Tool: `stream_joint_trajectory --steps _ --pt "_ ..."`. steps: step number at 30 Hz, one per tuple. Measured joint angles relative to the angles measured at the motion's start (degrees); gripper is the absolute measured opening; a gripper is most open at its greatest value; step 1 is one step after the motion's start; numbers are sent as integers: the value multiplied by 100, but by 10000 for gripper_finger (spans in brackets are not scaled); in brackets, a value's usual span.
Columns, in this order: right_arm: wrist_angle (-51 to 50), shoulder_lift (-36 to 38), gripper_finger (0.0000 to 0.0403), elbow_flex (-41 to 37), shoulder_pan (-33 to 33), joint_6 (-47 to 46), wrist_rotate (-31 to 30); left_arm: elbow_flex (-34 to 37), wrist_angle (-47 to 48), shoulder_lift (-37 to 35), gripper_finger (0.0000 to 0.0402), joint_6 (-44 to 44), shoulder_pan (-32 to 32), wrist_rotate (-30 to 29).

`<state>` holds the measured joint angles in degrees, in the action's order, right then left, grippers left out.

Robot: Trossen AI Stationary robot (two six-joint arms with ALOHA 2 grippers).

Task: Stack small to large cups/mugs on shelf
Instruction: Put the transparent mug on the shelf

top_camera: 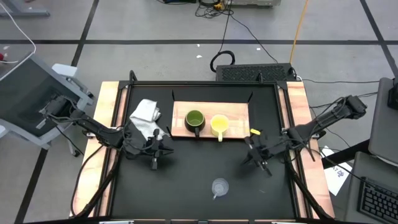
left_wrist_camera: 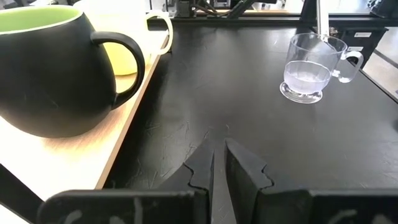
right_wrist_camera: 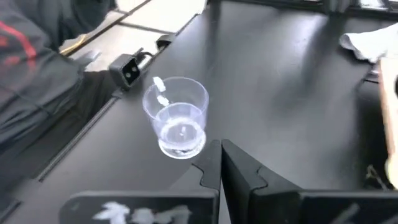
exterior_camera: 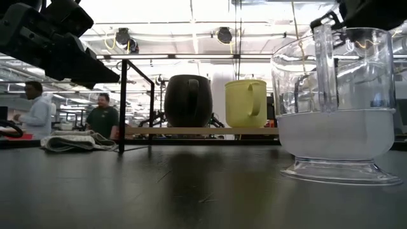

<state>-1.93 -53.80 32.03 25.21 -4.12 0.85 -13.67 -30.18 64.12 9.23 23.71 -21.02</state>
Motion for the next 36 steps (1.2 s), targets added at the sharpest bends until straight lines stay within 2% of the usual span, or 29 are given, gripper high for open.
stream_joint_trajectory --steps 9,36 --pt "783 266 0 -832 42 -125 -128 0 -64 0 40 0 -1 -55" --pt "1034 264 0 -861 40 -112 -113 0 -100 -1 40 28 -1 -157"
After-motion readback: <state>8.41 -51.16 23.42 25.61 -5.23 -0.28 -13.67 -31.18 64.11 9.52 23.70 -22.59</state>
